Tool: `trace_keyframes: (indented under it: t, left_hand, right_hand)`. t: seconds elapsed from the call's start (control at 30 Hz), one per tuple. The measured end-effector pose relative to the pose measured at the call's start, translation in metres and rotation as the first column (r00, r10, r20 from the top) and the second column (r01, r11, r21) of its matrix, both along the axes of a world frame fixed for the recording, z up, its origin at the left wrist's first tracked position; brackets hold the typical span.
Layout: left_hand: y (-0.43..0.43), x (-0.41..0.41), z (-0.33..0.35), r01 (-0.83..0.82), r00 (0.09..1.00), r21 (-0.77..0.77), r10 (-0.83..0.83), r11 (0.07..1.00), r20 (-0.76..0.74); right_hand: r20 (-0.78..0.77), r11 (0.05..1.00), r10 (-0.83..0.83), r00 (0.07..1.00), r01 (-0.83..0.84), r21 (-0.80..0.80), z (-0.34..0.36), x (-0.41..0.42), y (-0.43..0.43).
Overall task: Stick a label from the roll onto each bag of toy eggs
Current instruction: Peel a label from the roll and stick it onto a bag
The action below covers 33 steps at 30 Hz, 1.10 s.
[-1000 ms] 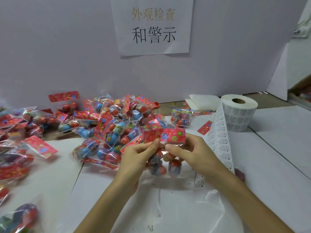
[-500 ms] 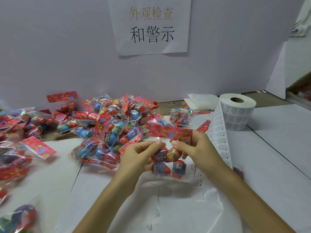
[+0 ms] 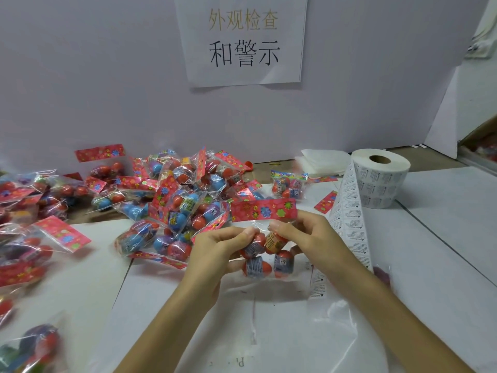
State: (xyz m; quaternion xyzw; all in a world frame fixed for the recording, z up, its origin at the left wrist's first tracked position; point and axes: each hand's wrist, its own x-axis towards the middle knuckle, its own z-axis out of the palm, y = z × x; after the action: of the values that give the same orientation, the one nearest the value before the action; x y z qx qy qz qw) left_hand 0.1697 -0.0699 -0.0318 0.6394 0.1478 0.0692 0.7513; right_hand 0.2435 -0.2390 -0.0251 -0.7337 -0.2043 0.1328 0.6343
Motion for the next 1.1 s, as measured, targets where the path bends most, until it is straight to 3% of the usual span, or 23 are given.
trace_keyframes:
  t: [0.23, 0.67, 0.93, 1.1]
  left_hand:
    - [-0.0012, 0.0003, -0.0016, -0.022, 1.0, 0.009, 0.022, 1.0, -0.009]
    - [-0.0039, 0.0003, -0.0036, 0.035, 0.998, -0.001, -0.035, 0.999, 0.046]
    - [-0.005, -0.0002, -0.0051, 0.007, 0.992, 0.0, -0.007, 1.0, 0.126]
    - [-0.0025, 0.0007, -0.0028, -0.068, 0.989, 0.01, 0.066, 0.998, 0.134]
  right_hand:
    - [-0.03, 0.999, 0.029, 0.999, -0.03, -0.034, 0.0036, -0.0024, 0.0005]
    - [-0.074, 0.995, 0.036, 0.997, -0.029, 0.093, 0.0047, 0.0004, -0.0008]
    - [-0.023, 0.997, 0.009, 1.0, -0.007, 0.077, 0.0025, 0.001, -0.0021]
    - [-0.083, 0.996, 0.067, 0.994, -0.061, 0.072, 0.0038, -0.0017, -0.0006]
